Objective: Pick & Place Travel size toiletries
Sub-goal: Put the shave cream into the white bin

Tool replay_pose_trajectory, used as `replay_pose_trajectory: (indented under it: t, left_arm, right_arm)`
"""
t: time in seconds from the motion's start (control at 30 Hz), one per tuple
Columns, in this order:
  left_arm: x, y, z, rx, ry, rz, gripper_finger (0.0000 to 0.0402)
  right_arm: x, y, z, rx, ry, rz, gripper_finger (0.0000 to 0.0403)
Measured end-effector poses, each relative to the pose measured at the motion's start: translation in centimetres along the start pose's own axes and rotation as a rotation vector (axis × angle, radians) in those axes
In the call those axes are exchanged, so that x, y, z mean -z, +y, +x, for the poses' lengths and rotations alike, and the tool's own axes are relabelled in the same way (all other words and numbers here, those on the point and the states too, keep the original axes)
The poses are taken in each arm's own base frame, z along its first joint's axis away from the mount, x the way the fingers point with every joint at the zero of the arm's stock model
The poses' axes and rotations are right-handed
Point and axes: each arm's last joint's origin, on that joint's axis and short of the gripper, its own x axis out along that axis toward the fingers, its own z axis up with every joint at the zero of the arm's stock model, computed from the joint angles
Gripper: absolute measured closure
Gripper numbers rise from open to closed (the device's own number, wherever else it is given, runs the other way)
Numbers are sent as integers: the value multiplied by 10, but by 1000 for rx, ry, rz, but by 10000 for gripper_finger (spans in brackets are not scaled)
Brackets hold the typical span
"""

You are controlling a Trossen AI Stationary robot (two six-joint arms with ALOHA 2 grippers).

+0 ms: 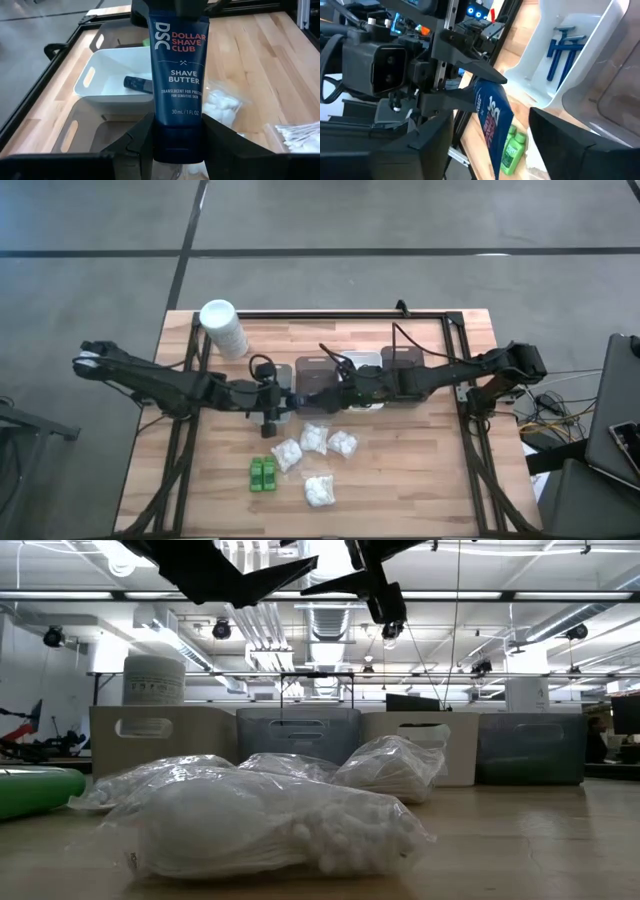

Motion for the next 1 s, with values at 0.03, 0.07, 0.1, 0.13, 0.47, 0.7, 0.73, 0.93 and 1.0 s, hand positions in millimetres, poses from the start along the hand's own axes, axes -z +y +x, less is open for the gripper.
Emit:
replay_pose_trajectory:
  t: [0.03,0.07,0.1,0.13,0.47,0.7,0.73,0.93,1.0]
  left_arm:
    - [0,0,0,-1,0,-1,274]
    - [0,0,0,-1,1,0,274]
    - [0,1,0,-2,2,0,274]
    - [1,1,0,-2,3,0,274]
    - [1,1,0,-5,7,1,265]
    - [2,1,1,-9,10,-1,163]
    - [3,1,0,-10,23,-1,150]
    - [19,8,-16,-43,212,-38,99]
    - [24,11,-26,-55,255,-76,96]
  right_arm:
    - [0,0,0,0,0,0,162]
    - [0,0,0,1,1,2,173]
    - [0,0,0,4,1,5,183]
    - [0,-1,0,9,3,7,195]
    - [1,-6,0,58,17,-15,330]
    - [2,-14,-1,151,17,-71,389]
    - [2,-17,-2,177,15,-78,391]
    - [5,-22,-27,374,-53,-136,393]
    - [6,-23,-41,457,-102,-149,394]
